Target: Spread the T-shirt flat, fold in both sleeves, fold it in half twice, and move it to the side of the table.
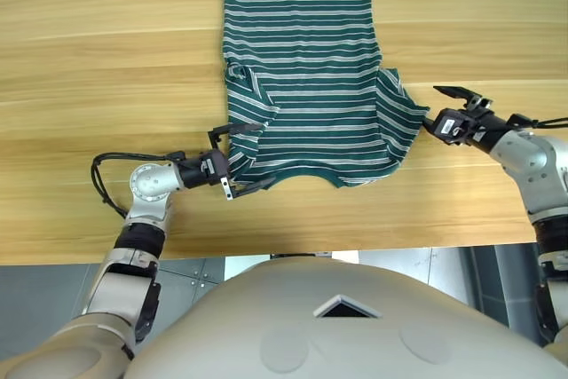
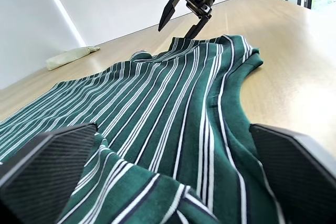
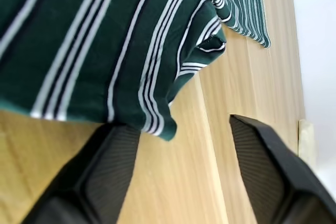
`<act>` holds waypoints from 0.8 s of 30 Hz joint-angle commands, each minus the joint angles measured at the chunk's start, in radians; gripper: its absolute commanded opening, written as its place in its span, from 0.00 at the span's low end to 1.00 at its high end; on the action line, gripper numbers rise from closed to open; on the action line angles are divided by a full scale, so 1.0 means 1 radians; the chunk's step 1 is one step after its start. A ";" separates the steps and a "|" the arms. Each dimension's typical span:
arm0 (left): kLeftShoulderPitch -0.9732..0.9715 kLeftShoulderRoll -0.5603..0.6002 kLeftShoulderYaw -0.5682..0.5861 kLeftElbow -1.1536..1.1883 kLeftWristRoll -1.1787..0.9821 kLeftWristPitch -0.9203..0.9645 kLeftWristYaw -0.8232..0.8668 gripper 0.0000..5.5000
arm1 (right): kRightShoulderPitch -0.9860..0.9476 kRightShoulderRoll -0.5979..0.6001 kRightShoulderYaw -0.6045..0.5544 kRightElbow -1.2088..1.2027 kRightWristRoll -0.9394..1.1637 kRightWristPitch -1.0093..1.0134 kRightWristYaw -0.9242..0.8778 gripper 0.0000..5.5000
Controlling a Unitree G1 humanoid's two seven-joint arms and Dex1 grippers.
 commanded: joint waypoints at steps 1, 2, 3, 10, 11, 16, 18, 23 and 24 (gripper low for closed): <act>-0.021 -0.001 0.001 0.021 0.025 -0.005 0.008 0.98 | 0.029 0.016 0.044 0.052 -0.006 -0.001 0.023 0.42; -0.022 -0.002 0.001 0.025 0.028 -0.006 0.009 0.98 | 0.028 0.017 0.044 0.057 -0.004 -0.004 0.020 0.38; -0.023 -0.002 0.000 0.027 0.030 -0.008 0.010 0.98 | 0.028 0.017 0.043 0.058 -0.002 -0.006 0.018 0.34; -0.025 -0.005 -0.002 0.034 0.037 -0.016 0.016 0.98 | 0.030 0.013 0.047 0.053 0.012 -0.017 0.012 0.13; -0.025 -0.006 -0.002 0.035 0.038 -0.017 0.016 0.98 | 0.029 0.013 0.048 0.054 0.013 -0.018 0.011 0.08; -0.031 -0.011 -0.004 0.047 0.049 -0.022 0.029 0.98 | 0.036 0.008 0.031 0.039 0.014 -0.021 -0.018 0.01; -0.032 -0.012 -0.006 0.047 0.048 -0.022 0.029 0.98 | 0.033 0.008 0.018 0.026 0.018 -0.020 -0.036 0.01; -0.034 -0.013 -0.008 0.050 0.047 -0.023 0.028 0.98 | 0.044 0.031 -0.030 -0.098 0.095 -0.040 -0.054 0.01; -0.035 -0.013 -0.008 0.051 0.046 -0.023 0.028 0.98 | 0.048 0.035 -0.034 -0.119 0.107 -0.042 -0.051 0.01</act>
